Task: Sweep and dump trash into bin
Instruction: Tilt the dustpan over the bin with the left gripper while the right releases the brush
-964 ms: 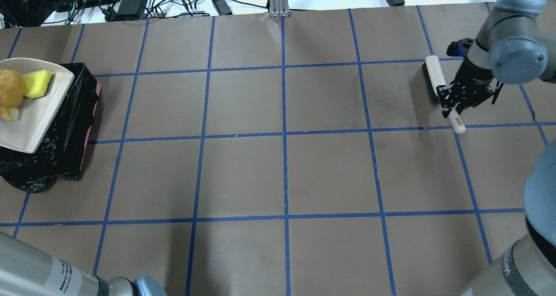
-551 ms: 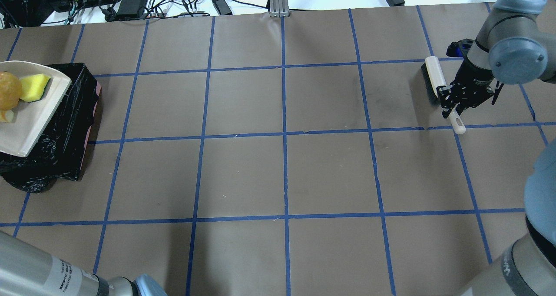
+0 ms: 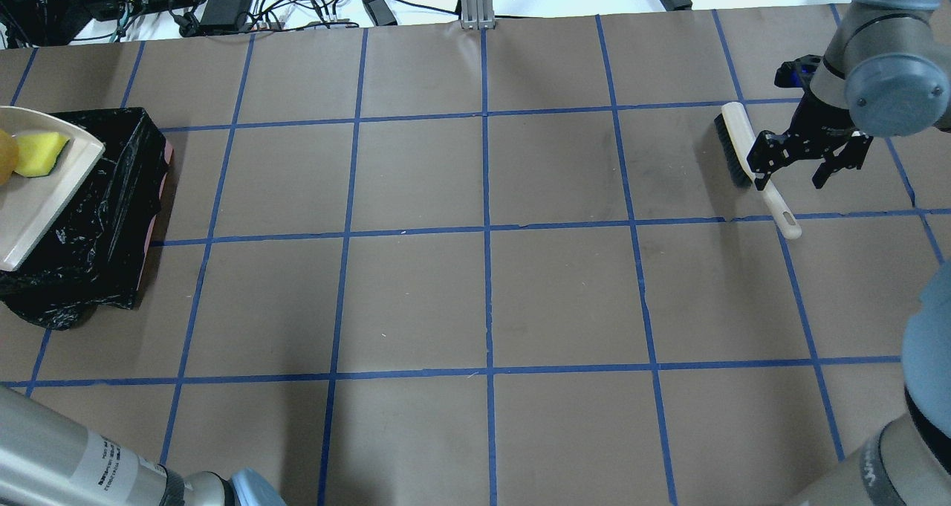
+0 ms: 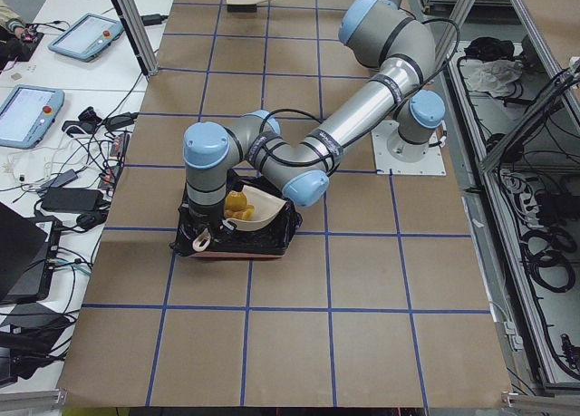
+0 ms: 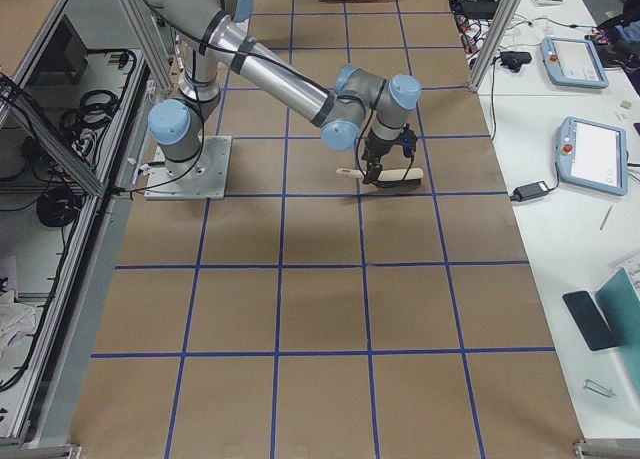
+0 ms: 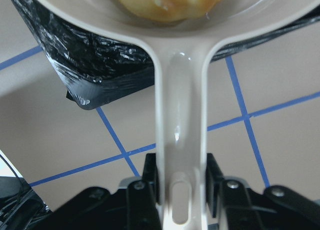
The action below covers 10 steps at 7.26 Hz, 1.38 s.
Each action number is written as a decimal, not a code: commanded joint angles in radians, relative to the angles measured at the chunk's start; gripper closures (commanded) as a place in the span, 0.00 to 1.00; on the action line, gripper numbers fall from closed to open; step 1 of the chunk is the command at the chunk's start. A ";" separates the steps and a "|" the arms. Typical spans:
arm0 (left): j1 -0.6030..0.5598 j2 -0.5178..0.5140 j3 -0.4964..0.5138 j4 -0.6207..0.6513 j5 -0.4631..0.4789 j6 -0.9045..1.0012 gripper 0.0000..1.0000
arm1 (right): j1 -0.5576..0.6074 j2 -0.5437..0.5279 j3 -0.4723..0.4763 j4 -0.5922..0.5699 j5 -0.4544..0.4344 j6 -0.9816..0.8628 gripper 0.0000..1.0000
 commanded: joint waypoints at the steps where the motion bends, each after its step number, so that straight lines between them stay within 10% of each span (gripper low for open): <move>1: 0.000 -0.005 0.000 0.038 0.007 0.034 0.86 | 0.000 -0.102 -0.002 0.015 0.001 0.020 0.00; 10: -0.063 0.003 -0.019 0.204 0.077 0.306 0.86 | 0.095 -0.260 -0.028 0.051 0.071 0.277 0.00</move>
